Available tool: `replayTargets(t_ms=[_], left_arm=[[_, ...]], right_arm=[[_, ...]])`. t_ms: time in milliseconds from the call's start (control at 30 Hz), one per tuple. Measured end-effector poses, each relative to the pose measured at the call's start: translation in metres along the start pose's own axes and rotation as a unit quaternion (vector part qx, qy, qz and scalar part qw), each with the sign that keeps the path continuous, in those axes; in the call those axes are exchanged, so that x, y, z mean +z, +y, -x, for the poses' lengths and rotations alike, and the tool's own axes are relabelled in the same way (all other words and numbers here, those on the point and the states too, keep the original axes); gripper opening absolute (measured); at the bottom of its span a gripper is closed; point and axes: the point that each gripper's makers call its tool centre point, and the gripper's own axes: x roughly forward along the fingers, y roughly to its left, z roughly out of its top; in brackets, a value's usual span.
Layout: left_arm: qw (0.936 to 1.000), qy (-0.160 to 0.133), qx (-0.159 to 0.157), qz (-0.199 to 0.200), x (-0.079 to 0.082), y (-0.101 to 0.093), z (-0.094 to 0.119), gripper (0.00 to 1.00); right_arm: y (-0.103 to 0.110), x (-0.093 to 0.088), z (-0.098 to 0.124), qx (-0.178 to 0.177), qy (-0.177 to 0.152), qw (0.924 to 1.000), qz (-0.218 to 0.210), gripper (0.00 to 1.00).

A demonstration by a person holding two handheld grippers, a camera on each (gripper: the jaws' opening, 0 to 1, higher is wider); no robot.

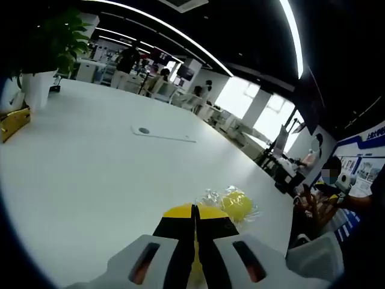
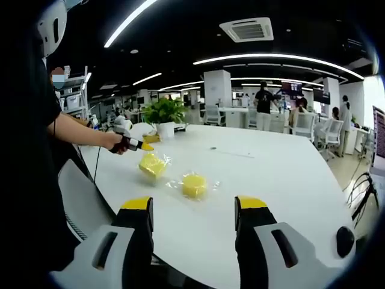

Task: Compare the silicone blocks by pressing each to a similar depth, holding the contact briefly, and releasing to observe deformation and rebound differences across the visible hardness samples.

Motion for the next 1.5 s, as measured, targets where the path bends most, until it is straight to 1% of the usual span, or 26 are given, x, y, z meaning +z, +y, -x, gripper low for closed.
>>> replayTargets(t_ms=[200,267,300,433,500,600,667,733,800,833,967,1000,1100,1167,1267,1333,1400,1467,1500], left_arm=[[0.9999,0.009,0.006,-0.003,0.000,0.008,-0.011,0.00],[0.9995,0.023,0.019,-0.012,-0.005,0.015,-0.015,0.00],[0.9992,0.028,0.026,-0.008,-0.007,0.019,-0.017,0.00],[0.9990,0.036,0.025,-0.007,-0.009,0.021,-0.024,0.00],[0.9989,0.040,0.022,-0.012,-0.010,0.022,-0.029,0.00],[0.9985,0.048,0.021,-0.016,-0.010,0.027,-0.033,0.00],[0.9984,0.051,0.024,-0.006,-0.010,0.032,-0.035,0.00],[0.9981,0.055,0.019,-0.018,-0.012,0.032,-0.035,0.00],[0.9974,0.065,0.024,-0.016,-0.015,0.036,-0.036,0.00],[0.9972,0.067,0.024,-0.025,-0.015,0.037,-0.037,0.00],[0.9971,0.070,0.023,-0.017,-0.015,0.042,-0.041,0.00],[0.9969,0.073,0.023,-0.018,-0.016,0.043,-0.041,0.00],[0.9950,0.089,0.025,-0.037,-0.021,0.047,-0.041,0.00],[0.9943,0.098,0.024,-0.036,-0.024,0.049,-0.040,0.00],[0.9942,0.100,0.023,-0.032,-0.025,0.051,-0.038,0.01],[0.9941,0.100,0.023,-0.036,-0.024,0.052,-0.037,0.01],[0.9945,0.097,0.026,-0.033,-0.023,0.053,-0.037,0.03],[0.9947,0.095,0.027,-0.030,-0.022,0.055,-0.037,0.08],[0.9941,0.097,0.032,-0.036,-0.022,0.056,-0.036,0.10]], right_arm=[[0.001,-0.003,0.000,0.002,0.008,1.0000,0.000,0.48],[0.001,-0.003,-0.001,0.002,0.011,0.9999,0.000,0.48],[0.000,-0.002,-0.001,0.001,0.012,0.9999,0.000,0.48],[-0.001,-0.001,0.001,-0.004,0.011,0.9999,-0.003,0.48],[0.000,-0.005,0.001,-0.002,0.023,0.9997,-0.005,0.47],[-0.001,-0.008,0.001,0.001,0.028,0.9996,-0.003,0.47],[-0.001,-0.006,0.001,0.001,0.025,0.9997,-0.005,0.47],[-0.002,-0.005,0.001,-0.001,0.021,0.9998,-0.007,0.46],[-0.002,-0.005,0.002,-0.003,0.021,0.9998,-0.006,0.45],[-0.003,-0.007,0.003,-0.004,0.025,0.9997,-0.007,0.45],[-0.003,-0.012,0.005,-0.007,0.033,0.9994,-0.009,0.46],[-0.003,-0.013,0.006,-0.008,0.035,0.9993,-0.008,0.46],[-0.004,-0.014,0.008,-0.012,0.036,0.9992,-0.010,0.46],[-0.004,-0.015,0.009,-0.014,0.038,0.9991,-0.012,0.46],[-0.002,-0.016,0.009,-0.012,0.037,0.9992,-0.009,0.44],[0.002,-0.018,0.007,-0.009,0.042,0.9990,-0.012,0.45],[0.004,-0.019,0.005,-0.006,0.044,0.9990,-0.012,0.46],[0.004,-0.018,0.005,-0.007,0.044,0.9990,-0.006,0.48],[0.005,-0.017,0.004,-0.006,0.042,0.9991,-0.006,0.48]])
